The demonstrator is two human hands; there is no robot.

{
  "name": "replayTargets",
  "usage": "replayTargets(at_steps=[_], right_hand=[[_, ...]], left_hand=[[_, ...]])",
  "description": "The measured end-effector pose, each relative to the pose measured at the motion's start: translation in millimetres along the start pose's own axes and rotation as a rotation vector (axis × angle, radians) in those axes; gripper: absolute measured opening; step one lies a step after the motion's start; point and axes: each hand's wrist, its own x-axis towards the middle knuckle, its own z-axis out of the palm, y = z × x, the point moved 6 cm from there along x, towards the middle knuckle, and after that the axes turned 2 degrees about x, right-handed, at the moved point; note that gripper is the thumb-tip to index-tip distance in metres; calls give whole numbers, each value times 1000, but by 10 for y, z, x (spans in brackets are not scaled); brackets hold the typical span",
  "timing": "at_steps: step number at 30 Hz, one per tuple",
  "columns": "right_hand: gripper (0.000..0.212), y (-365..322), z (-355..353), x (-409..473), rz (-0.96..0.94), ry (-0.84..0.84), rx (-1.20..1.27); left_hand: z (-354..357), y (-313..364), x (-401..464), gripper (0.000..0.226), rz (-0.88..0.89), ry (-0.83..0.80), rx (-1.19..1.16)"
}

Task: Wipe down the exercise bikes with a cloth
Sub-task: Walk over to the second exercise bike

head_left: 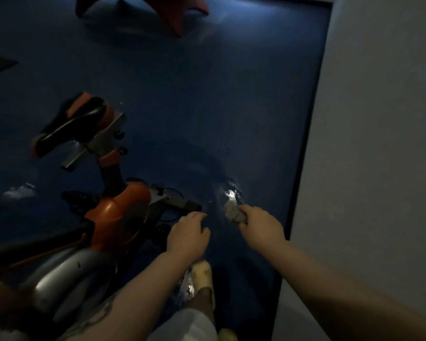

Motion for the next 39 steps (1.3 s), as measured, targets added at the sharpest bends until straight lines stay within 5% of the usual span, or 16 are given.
replayTargets(at_steps=[12,27,39], right_hand=[[32,127,-527,2114,23,32,-63],[27,171,-1140,5149,-115,-185,-75],[26,-1329,-776,7029,-560,-415,-275]], left_hand=[[-448,-11,2211,45,-55,-72,-41],[-1003,278,4732,43,-305,55,-225],[-1696,-631,5696,45,-672,261,-394]])
